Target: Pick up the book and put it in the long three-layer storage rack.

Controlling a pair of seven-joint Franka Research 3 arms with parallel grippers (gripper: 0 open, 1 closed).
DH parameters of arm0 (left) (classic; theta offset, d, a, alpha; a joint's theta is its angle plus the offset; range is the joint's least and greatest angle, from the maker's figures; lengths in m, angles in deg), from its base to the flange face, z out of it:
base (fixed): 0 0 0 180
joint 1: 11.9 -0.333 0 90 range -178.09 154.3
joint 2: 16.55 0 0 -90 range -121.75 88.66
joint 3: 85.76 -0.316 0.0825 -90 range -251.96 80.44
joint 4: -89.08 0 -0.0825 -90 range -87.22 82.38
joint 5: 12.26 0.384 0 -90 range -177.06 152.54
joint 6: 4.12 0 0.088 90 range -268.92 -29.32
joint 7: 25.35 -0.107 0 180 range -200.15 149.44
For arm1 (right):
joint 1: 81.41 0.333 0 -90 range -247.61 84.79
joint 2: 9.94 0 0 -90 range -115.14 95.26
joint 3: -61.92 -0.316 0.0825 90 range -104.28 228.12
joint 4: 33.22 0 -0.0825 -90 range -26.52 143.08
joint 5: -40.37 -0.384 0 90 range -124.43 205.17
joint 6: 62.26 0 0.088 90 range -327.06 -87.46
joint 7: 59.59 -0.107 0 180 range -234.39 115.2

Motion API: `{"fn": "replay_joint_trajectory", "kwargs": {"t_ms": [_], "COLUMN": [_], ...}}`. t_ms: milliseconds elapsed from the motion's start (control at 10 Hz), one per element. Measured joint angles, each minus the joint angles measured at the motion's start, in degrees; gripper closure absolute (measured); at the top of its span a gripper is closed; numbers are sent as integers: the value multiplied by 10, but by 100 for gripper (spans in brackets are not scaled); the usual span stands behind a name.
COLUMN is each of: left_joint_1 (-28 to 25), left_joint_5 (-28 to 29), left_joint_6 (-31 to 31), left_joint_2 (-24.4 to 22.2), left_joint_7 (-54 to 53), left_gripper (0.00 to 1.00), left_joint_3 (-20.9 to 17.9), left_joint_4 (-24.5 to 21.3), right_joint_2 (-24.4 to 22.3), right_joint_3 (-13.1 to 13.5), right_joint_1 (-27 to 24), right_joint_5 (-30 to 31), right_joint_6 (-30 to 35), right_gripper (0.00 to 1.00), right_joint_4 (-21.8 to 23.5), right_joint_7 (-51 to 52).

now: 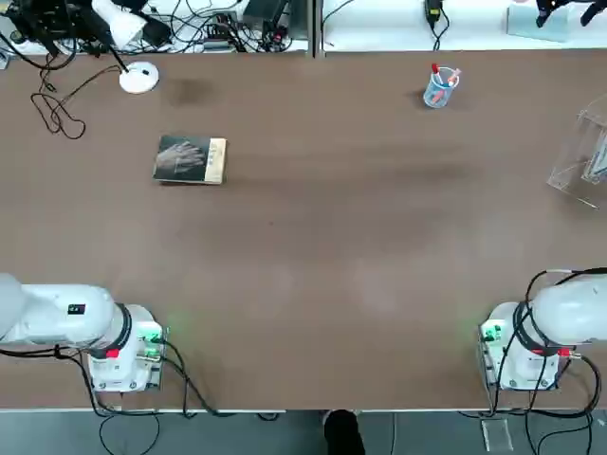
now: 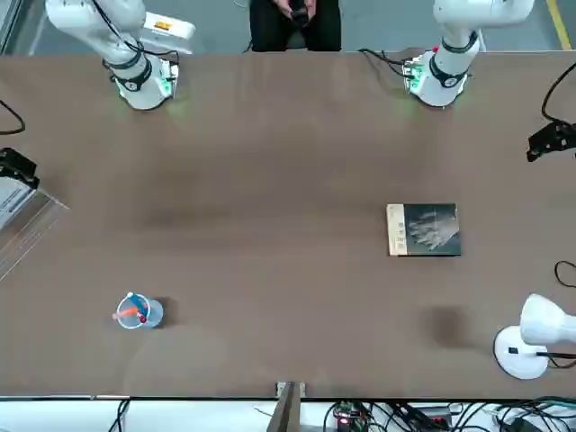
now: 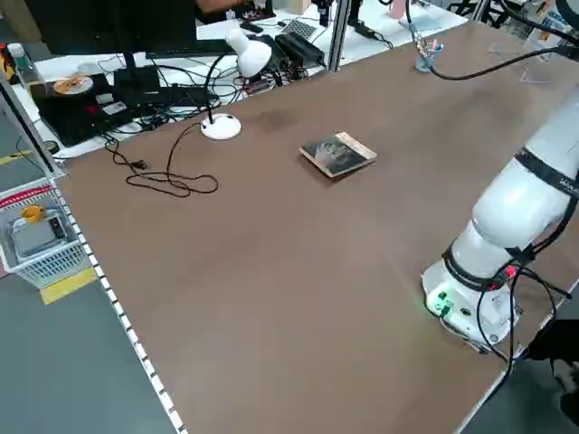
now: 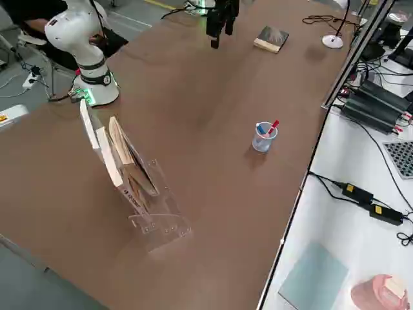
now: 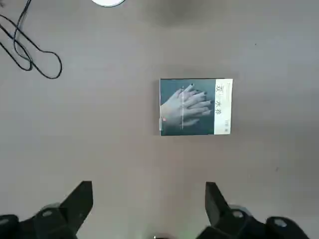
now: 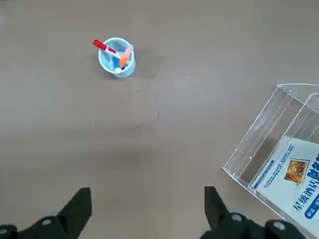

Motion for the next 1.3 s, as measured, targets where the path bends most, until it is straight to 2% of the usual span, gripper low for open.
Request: {"fn": "replay_joint_trajectory", "kwargs": {"t_ms": [400,800,1100,1300], "left_joint_1": [1,2,1,-4], "left_joint_5": [0,-8,-61,-110], "left_joint_6": [0,1,-8,-47], "left_joint_2": [3,34,64,88], "left_joint_7": [-1,-4,-25,-86], "left_gripper": [0,0,0,0], "left_joint_3": [0,0,-2,-15], "left_joint_4": [6,44,43,21], "right_joint_2": [0,0,0,0], "right_joint_3": [1,0,0,-1], "right_joint_1": [0,0,2,2], "right_joint_5": [0,0,0,0], "right_joint_6": [0,-1,-1,-2], "right_gripper": [0,0,0,0], "right_joint_4": [3,3,3,3], "right_joint_7": [-1,-1,-1,-1]}}
